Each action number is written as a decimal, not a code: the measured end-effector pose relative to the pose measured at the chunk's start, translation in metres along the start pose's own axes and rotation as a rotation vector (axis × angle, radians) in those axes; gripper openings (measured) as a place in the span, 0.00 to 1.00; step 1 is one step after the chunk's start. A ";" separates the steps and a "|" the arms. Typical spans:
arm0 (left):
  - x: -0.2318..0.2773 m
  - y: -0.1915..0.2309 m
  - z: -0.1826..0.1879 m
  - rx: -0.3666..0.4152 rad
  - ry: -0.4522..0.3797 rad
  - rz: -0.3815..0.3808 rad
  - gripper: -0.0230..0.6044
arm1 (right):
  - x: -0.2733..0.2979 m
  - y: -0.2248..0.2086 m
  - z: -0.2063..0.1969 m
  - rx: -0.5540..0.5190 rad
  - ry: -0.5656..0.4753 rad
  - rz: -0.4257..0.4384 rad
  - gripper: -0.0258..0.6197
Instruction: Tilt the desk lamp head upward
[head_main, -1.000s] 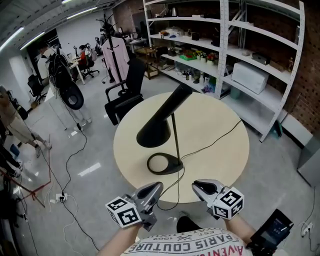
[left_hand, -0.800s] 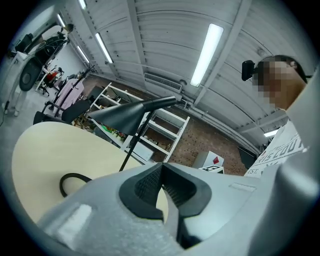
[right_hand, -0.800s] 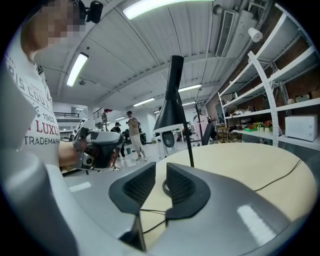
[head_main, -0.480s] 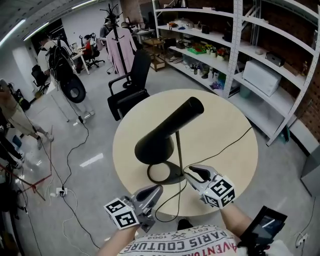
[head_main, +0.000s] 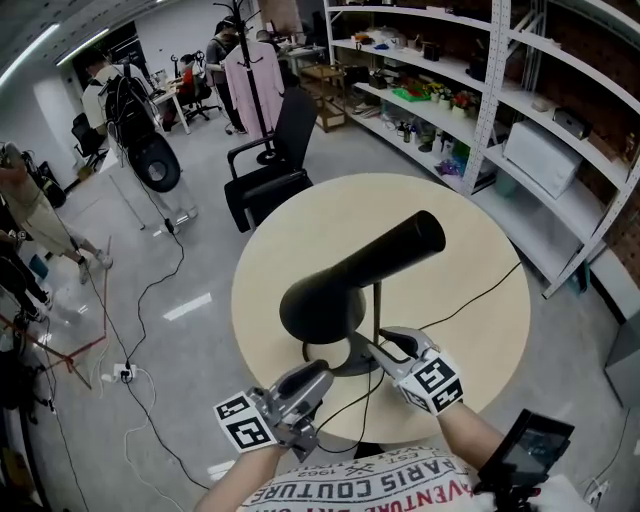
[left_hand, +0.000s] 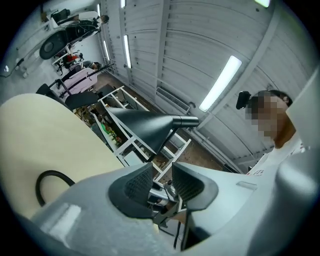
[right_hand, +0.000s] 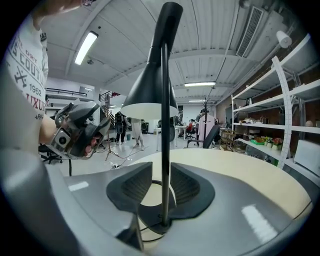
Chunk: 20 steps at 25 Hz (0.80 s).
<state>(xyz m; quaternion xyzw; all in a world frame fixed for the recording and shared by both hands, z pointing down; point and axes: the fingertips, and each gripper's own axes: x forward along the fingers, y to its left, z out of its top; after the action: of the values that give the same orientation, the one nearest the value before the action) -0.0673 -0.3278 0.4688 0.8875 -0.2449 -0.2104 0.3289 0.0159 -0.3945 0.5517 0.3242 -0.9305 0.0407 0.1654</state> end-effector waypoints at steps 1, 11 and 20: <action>0.002 0.002 0.002 -0.011 -0.010 -0.005 0.24 | 0.001 0.000 0.001 -0.002 0.002 0.001 0.21; 0.018 0.019 0.017 -0.188 -0.165 -0.087 0.27 | 0.002 -0.007 0.001 0.025 -0.014 0.001 0.11; 0.027 0.008 0.040 -0.216 -0.312 -0.201 0.25 | 0.004 -0.008 -0.002 0.030 -0.022 0.004 0.11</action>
<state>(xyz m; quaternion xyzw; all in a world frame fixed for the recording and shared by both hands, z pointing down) -0.0697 -0.3678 0.4404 0.8237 -0.1789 -0.4020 0.3577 0.0180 -0.4026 0.5546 0.3251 -0.9323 0.0515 0.1501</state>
